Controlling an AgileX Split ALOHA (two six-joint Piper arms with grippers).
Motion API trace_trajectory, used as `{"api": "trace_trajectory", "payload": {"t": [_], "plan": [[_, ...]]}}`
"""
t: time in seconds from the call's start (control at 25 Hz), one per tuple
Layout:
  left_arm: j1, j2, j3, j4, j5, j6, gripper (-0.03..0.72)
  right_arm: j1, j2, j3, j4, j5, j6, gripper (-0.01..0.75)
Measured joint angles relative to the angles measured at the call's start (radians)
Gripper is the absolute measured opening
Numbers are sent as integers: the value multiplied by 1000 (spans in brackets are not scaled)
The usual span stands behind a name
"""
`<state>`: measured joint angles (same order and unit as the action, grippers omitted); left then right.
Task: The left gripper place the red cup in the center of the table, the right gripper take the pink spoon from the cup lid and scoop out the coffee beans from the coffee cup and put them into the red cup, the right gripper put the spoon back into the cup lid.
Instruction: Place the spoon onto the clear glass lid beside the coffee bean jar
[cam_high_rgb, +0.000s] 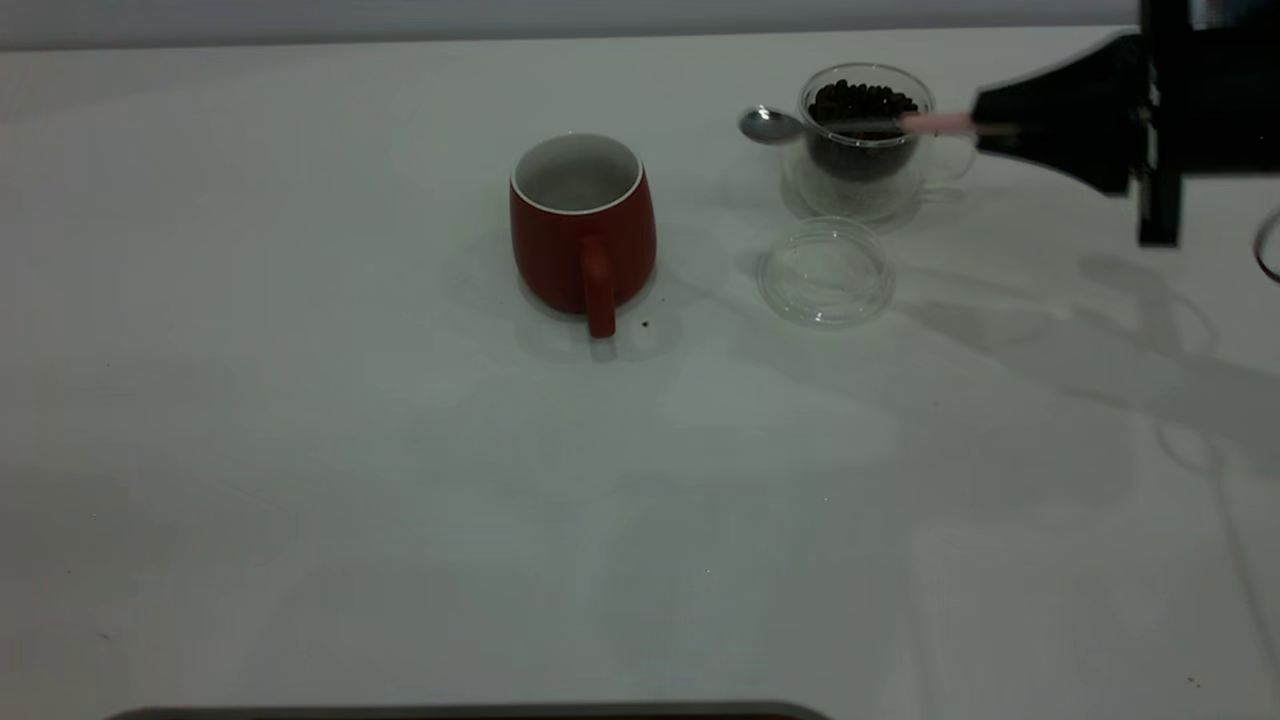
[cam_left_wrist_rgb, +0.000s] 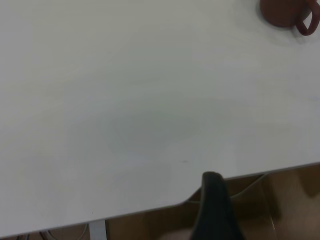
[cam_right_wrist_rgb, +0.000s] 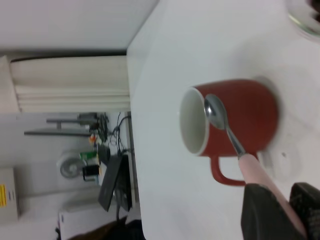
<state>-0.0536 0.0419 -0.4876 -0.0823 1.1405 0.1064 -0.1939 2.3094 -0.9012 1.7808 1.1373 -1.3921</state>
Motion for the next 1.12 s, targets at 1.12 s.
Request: {"api": "trace_trajectory", "payload": {"t": [1.12], "plan": [[0,0,0,0,0,0,586,-44,184,-128,19,-159,51,113]]}}
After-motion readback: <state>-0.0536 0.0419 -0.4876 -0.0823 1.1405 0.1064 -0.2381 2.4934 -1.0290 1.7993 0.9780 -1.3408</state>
